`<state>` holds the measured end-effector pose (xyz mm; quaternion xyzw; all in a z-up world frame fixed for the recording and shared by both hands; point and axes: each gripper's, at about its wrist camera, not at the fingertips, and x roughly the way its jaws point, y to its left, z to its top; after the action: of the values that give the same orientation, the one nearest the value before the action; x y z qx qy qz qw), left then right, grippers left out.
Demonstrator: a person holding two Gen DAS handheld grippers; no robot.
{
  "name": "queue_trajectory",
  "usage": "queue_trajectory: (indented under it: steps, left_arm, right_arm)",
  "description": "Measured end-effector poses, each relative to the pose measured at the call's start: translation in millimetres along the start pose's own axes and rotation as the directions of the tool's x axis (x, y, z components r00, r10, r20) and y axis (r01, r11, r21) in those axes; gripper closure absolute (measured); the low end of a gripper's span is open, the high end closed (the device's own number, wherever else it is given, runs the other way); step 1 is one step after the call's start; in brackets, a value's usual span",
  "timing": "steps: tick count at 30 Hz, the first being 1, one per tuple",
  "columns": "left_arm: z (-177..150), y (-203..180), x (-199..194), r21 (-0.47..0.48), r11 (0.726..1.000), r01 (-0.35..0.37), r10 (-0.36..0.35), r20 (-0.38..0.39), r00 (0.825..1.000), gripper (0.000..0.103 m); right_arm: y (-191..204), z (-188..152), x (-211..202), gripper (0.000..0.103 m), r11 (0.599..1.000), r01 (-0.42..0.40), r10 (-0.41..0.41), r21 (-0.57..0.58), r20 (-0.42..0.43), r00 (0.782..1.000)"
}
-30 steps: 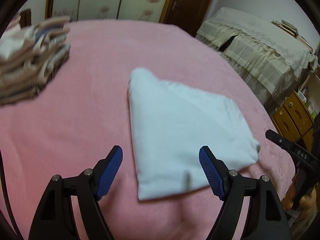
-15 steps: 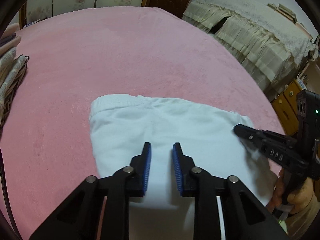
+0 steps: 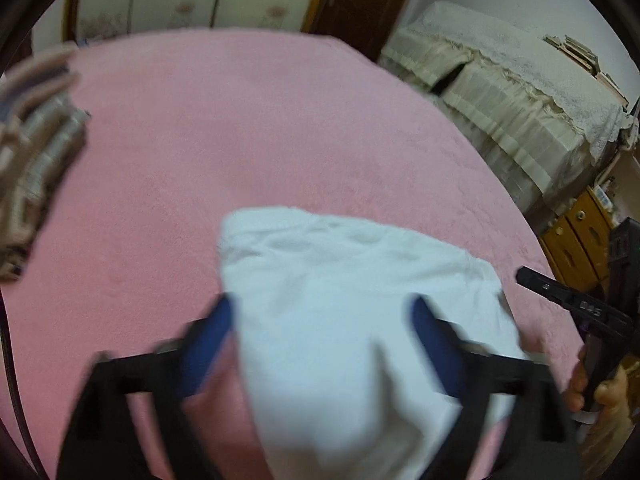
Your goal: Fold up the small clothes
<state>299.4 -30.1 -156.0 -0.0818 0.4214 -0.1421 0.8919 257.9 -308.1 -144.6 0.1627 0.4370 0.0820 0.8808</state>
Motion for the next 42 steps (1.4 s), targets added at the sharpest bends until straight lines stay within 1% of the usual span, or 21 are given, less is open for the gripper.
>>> queue_trajectory:
  steps: [1,2,3,4,8,11,13,14,15,16,19,20,22,23,27,30,33,34,37,40,42]
  left_arm:
    - [0,-1,-13,0.005,1.000,-0.007,0.007,0.040,0.999,0.001]
    - [-1,-3,-22,0.012,1.000,-0.005,0.005,0.057,0.998,0.001]
    - [0,-3,-29,0.018,1.000,-0.006,0.005,0.059,0.998,0.001]
    - [0,-2,-37,0.017,1.000,-0.016,0.015,0.052,0.999,0.001]
    - [-3,1,-66,-0.013,0.999,-0.034,0.035,0.048,0.998,0.001]
    - [-8,-1,-84,-0.002,0.999,-0.046,0.046,0.057,0.997,0.001]
    - [-12,-5,-95,0.007,0.999,-0.048,0.047,0.057,0.997,0.001]
    - [-14,-6,-100,0.010,0.999,-0.042,0.042,0.051,0.998,0.001]
    - [-16,-6,-105,0.006,1.000,-0.029,0.029,0.043,0.999,0.001]
    - [-18,-5,-108,0.001,1.000,-0.015,0.015,0.033,0.999,0.001]
    - [-24,-5,-110,-0.019,0.998,0.066,-0.067,-0.030,0.997,0.001]
    - [-26,-4,-109,-0.021,0.997,0.076,-0.077,-0.037,0.996,0.001]
    - [-29,-4,-109,-0.023,0.996,0.086,-0.087,-0.036,0.996,0.001]
    - [-31,-2,-108,-0.029,0.995,0.092,-0.093,-0.043,0.995,0.001]
    - [-38,7,-91,-0.075,0.990,0.118,-0.126,-0.111,0.986,0.001]
    - [-45,20,-71,-0.143,0.981,0.132,-0.155,-0.164,0.974,0.001]
    - [-51,35,-49,-0.206,0.964,0.166,-0.207,-0.198,0.958,0.001]
    - [-53,40,-40,-0.229,0.955,0.188,-0.236,-0.206,0.950,0.001]
    - [-58,49,-22,-0.272,0.933,0.235,-0.297,-0.213,0.931,0.001]
    - [-64,54,-3,-0.320,0.902,0.289,-0.364,-0.203,0.909,0.001]
    - [-66,56,6,-0.338,0.889,0.309,-0.388,-0.199,0.900,0.001]
  right_arm:
    - [3,0,-8,0.088,1.000,-0.012,0.012,0.000,0.008,1.000]
    - [6,-3,-19,0.084,1.000,-0.017,0.017,-0.005,0.018,1.000]
    - [8,-5,-26,0.074,1.000,-0.020,0.021,-0.011,0.028,0.999]
    - [11,-6,-33,0.068,1.000,-0.022,0.023,-0.018,0.036,0.999]
    - [16,-13,-62,0.066,0.999,-0.037,0.038,-0.029,0.052,0.998]
    - [17,-21,-81,0.060,0.999,-0.041,0.043,-0.026,0.070,0.997]
    - [16,-26,-89,0.054,0.998,-0.061,0.063,-0.029,0.069,0.996]
    - [15,-29,-93,0.053,0.997,-0.066,0.068,-0.032,0.065,0.996]
    - [15,-31,-96,0.049,0.996,-0.075,0.077,-0.039,0.057,0.995]
    - [15,-33,-96,0.041,0.995,-0.083,0.085,-0.047,0.041,0.996]
    - [15,-38,-99,0.028,0.994,-0.077,0.078,-0.073,0.009,0.997]
    - [16,-41,-99,0.026,0.994,-0.078,0.079,-0.078,-0.002,0.997]
    - [15,-44,-96,0.015,0.993,-0.097,0.094,-0.073,-0.035,0.995]
    - [13,-45,-94,0.012,0.992,-0.104,0.101,-0.067,-0.053,0.993]
    - [2,-51,-84,0.011,0.992,-0.124,0.121,-0.028,-0.096,0.988]
    - [-8,-54,-73,0.011,0.990,-0.142,0.143,0.016,-0.120,0.982]
    - [-22,-57,-55,0.011,0.983,-0.162,0.173,0.084,-0.153,0.973]
    - [-25,-57,-51,0.011,0.980,-0.169,0.184,0.104,-0.160,0.970]
    - [-39,-59,-29,0.011,0.961,-0.204,0.239,0.187,-0.188,0.953]
    - [-48,-59,-9,0.011,0.935,-0.255,0.306,0.247,-0.199,0.931]
    - [-53,-59,6,0.012,0.908,-0.296,0.362,0.297,-0.202,0.910]
